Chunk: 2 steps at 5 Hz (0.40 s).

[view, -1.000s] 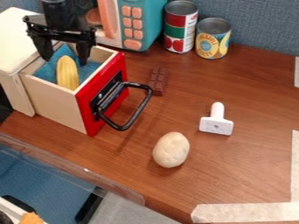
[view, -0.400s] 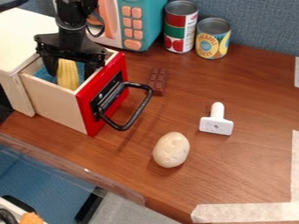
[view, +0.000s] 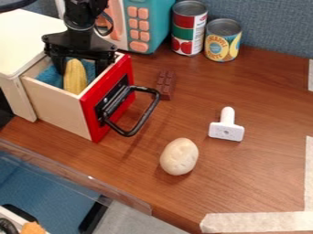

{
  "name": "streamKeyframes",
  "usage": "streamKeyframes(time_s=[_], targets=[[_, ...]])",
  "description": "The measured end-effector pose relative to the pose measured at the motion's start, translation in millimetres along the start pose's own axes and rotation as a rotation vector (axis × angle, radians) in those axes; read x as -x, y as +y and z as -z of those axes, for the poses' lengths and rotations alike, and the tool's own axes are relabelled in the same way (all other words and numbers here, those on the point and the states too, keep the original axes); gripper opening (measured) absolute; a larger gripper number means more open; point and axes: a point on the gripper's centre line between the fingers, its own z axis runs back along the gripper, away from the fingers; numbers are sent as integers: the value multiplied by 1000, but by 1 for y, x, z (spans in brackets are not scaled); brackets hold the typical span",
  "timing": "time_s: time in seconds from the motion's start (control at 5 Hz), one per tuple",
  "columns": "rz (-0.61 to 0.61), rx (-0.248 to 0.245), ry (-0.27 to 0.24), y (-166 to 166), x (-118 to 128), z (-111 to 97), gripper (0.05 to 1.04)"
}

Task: Take the corn out of the drawer

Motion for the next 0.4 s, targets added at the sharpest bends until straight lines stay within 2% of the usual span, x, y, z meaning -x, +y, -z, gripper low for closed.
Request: streamKeyframes(time_s=[0.2, 0.4], targets=[[-25, 13, 11, 1, 1, 1, 650], [-43, 32, 24, 1, 3, 0, 463]])
